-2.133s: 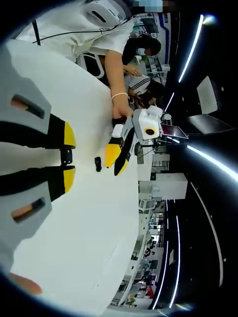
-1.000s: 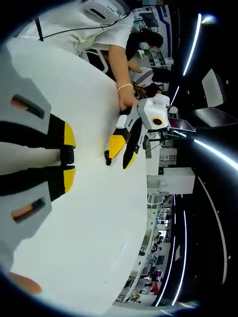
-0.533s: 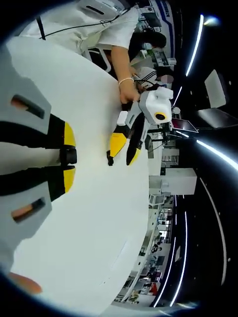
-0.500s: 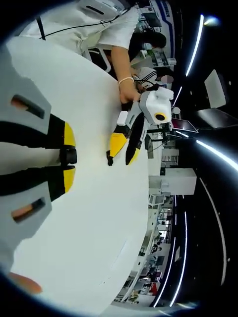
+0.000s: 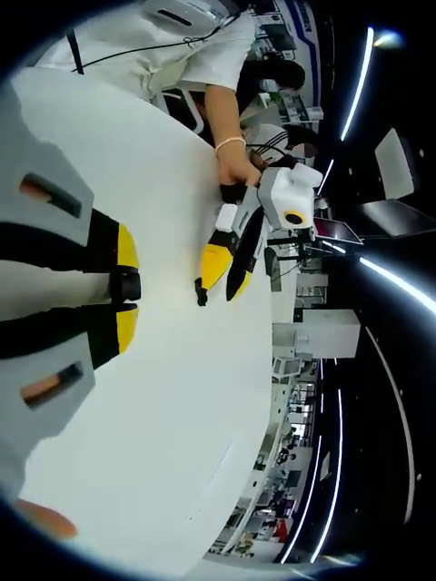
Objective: Snap the two parts of the plastic buckle together until the buckle closes and remains connected.
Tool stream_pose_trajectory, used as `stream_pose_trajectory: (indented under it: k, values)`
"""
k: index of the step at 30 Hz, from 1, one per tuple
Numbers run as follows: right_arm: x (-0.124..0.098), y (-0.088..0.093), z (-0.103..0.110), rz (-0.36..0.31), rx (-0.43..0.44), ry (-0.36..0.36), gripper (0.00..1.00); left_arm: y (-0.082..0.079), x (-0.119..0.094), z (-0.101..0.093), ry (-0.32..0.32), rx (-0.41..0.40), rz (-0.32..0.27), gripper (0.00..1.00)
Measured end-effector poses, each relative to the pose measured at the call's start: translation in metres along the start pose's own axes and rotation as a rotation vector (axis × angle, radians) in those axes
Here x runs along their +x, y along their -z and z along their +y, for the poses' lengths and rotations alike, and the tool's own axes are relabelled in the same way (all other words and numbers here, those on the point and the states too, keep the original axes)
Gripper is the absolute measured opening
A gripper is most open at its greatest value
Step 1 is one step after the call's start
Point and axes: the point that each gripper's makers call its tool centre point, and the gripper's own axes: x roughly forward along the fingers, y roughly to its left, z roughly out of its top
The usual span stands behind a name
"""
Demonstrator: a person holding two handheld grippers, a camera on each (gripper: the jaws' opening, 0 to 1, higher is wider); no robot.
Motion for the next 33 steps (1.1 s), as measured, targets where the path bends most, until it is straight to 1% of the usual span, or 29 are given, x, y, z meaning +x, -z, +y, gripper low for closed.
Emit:
stream_pose_trajectory:
  k: [3,5,9,10,11,14,16,18,19,24,25,26,29,30,31,32,33]
  values:
    - [0.000,0.001,0.002,0.002,0.000,-0.001,0.13,0.002,0.000,-0.006,0.003,0.016,0.013,0.35]
    - [0.000,0.000,0.000,0.001,-0.001,-0.001,0.13,0.002,0.001,-0.010,-0.002,0.029,0.024,0.31]
    - [0.000,0.000,0.002,-0.002,-0.002,-0.002,0.13,0.003,0.005,-0.011,-0.013,0.050,0.038,0.28]
    - [0.000,0.000,0.002,-0.002,-0.002,-0.002,0.13,0.005,0.007,-0.012,-0.007,0.041,0.046,0.27]
    - [0.000,0.000,0.003,-0.003,-0.002,-0.002,0.13,0.003,0.008,-0.012,-0.004,0.038,0.037,0.26]
    - [0.000,-0.001,0.001,-0.004,-0.003,-0.002,0.13,0.004,0.008,-0.013,0.008,0.009,0.045,0.25]
    - [0.000,-0.001,0.002,-0.004,-0.002,-0.003,0.13,0.005,0.007,-0.013,0.017,-0.012,0.051,0.23]
    - [0.000,-0.001,0.002,-0.003,-0.002,-0.004,0.13,0.005,0.007,-0.012,0.027,-0.033,0.057,0.18]
    - [0.000,-0.001,0.001,-0.002,-0.001,-0.004,0.13,0.006,0.006,-0.012,0.035,-0.045,0.060,0.13]
    - [0.000,-0.001,-0.001,-0.002,-0.002,-0.003,0.13,0.005,0.002,-0.008,0.053,-0.056,0.062,0.12]
    - [0.000,-0.001,-0.002,0.000,-0.003,-0.003,0.13,0.007,-0.005,-0.011,0.067,-0.073,0.066,0.12]
    - [0.000,-0.001,-0.003,-0.001,-0.003,-0.004,0.13,0.008,-0.006,-0.011,0.074,-0.080,0.067,0.12]
    - [0.000,-0.001,-0.002,-0.005,-0.003,-0.002,0.13,0.004,-0.018,-0.018,0.107,-0.084,0.033,0.12]
    - [-0.001,-0.002,-0.002,-0.007,-0.004,-0.003,0.13,0.001,-0.023,-0.025,0.148,-0.055,0.017,0.12]
    - [-0.001,-0.002,-0.002,-0.009,-0.004,-0.003,0.13,0.001,-0.024,-0.027,0.162,-0.040,0.013,0.12]
    - [-0.001,-0.002,-0.002,-0.011,-0.004,-0.004,0.13,0.002,-0.026,-0.031,0.181,-0.007,0.017,0.12]
    - [-0.001,-0.003,-0.001,-0.012,-0.003,-0.005,0.13,-0.001,-0.027,-0.039,0.236,0.051,-0.002,0.12]
